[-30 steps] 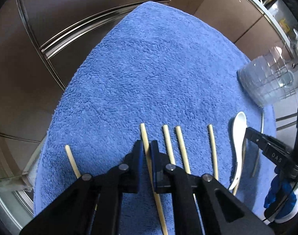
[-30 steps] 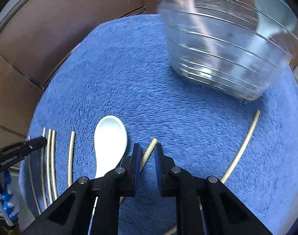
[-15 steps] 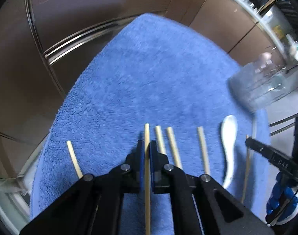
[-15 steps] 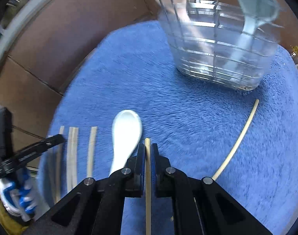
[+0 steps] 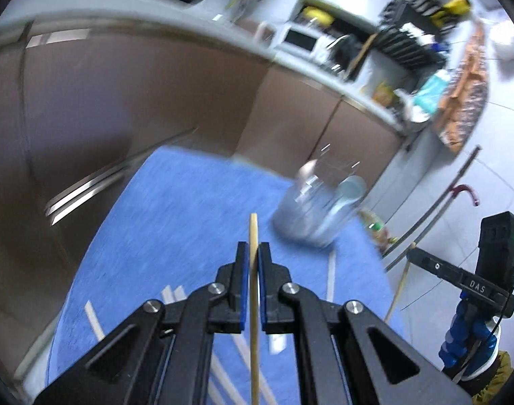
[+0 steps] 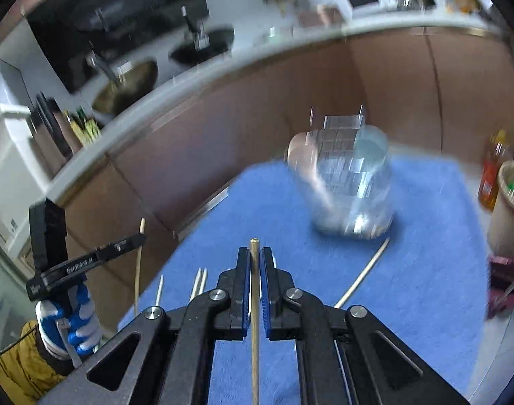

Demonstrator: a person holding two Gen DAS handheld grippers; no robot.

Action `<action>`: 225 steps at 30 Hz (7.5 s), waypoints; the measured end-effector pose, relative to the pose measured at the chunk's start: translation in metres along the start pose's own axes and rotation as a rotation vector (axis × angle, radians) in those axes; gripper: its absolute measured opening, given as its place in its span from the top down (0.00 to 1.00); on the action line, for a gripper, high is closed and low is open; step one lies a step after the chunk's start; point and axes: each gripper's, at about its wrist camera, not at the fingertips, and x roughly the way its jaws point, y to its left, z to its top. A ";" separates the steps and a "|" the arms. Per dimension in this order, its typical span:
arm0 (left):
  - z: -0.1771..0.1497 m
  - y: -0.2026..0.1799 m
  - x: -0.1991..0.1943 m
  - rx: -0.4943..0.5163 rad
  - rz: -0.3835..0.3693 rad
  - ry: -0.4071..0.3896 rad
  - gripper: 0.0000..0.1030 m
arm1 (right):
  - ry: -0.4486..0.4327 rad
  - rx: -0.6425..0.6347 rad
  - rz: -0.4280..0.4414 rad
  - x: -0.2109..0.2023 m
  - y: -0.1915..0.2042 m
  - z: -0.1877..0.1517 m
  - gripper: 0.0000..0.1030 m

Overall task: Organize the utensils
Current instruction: 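Lower the chopstick into the wire holder with the left tool while the right tool releases its chopstick, then grasp another wooden chopstick with the left tool while the right tool grasps one too, then drop the chopstick into the wire holder with the left tool while the right tool releases its chopstick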

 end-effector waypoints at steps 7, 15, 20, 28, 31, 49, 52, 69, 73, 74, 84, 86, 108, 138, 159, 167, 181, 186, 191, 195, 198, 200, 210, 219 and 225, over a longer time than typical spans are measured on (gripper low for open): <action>0.083 -0.072 0.017 0.007 -0.125 -0.170 0.96 | -0.252 -0.088 -0.042 -0.041 0.006 0.060 0.94; 0.155 -0.129 0.096 -0.031 -0.084 -0.344 0.96 | -0.485 -0.139 -0.152 -0.021 -0.007 0.121 0.94; 0.163 -0.127 0.154 -0.066 0.026 -0.374 0.96 | -0.509 -0.137 -0.197 0.019 -0.030 0.140 0.94; 0.140 -0.120 0.218 -0.050 0.148 -0.440 0.96 | -0.465 -0.146 -0.296 0.083 -0.060 0.122 0.94; 0.128 -0.114 0.231 -0.051 0.127 -0.416 0.95 | -0.447 -0.152 -0.313 0.094 -0.066 0.105 0.94; 0.107 -0.129 0.175 0.093 0.076 -0.230 0.52 | -0.389 -0.133 -0.310 0.059 -0.057 0.083 0.65; 0.106 -0.129 0.148 0.089 0.035 -0.236 0.51 | -0.385 -0.124 -0.314 0.052 -0.052 0.081 0.65; 0.037 -0.081 0.036 0.225 0.208 -0.080 0.47 | -0.233 -0.162 -0.212 0.000 0.005 0.009 0.64; 0.002 -0.066 0.014 0.303 0.369 -0.079 0.47 | -0.166 -0.183 -0.164 0.002 0.022 -0.017 0.64; -0.005 -0.061 0.009 0.305 0.389 -0.076 0.47 | -0.150 -0.188 -0.155 0.004 0.026 -0.022 0.64; -0.054 0.059 -0.046 0.068 0.428 0.070 0.48 | -0.048 -0.247 -0.092 0.010 0.055 -0.049 0.64; -0.063 0.090 -0.056 -0.023 0.431 0.100 0.48 | -0.031 -0.259 -0.083 0.013 0.059 -0.053 0.64; -0.055 0.095 0.084 -0.218 0.140 0.476 0.76 | 0.294 -0.199 0.020 0.109 0.069 -0.061 0.70; -0.067 0.105 0.114 -0.228 0.189 0.503 0.94 | 0.654 -0.238 -0.167 0.277 0.080 -0.063 0.93; -0.039 0.021 -0.004 -0.041 0.020 0.079 0.96 | 0.150 -0.109 0.103 0.064 0.045 -0.022 0.94; 0.018 -0.053 0.010 0.041 -0.061 -0.043 0.96 | -0.131 -0.100 -0.004 0.002 0.010 0.029 0.94; 0.154 -0.126 0.123 -0.052 -0.098 -0.290 0.96 | -0.471 -0.121 -0.128 0.025 -0.030 0.133 0.94; 0.159 -0.131 0.179 -0.044 -0.017 -0.325 0.95 | -0.507 -0.161 -0.216 0.059 -0.042 0.141 0.94; 0.142 -0.125 0.219 -0.032 0.045 -0.361 0.95 | -0.500 -0.184 -0.285 0.093 -0.058 0.129 0.94; 0.121 -0.121 0.231 0.011 0.075 -0.390 0.95 | -0.470 -0.185 -0.324 0.108 -0.072 0.108 0.94; 0.109 -0.117 0.236 -0.001 0.065 -0.390 0.95 | -0.447 -0.178 -0.332 0.110 -0.079 0.092 0.94; 0.103 -0.115 0.235 0.003 0.064 -0.391 0.94 | -0.427 -0.187 -0.338 0.110 -0.079 0.083 0.94; 0.106 -0.096 0.232 -0.046 -0.067 -0.269 0.94 | -0.411 -0.173 -0.311 0.097 -0.074 0.087 0.94; 0.105 -0.092 0.217 -0.045 -0.184 -0.231 0.94 | -0.382 -0.160 -0.279 0.094 -0.074 0.083 0.94; 0.117 -0.091 0.199 -0.079 -0.255 -0.257 0.94 | -0.374 -0.128 -0.247 0.092 -0.080 0.079 0.94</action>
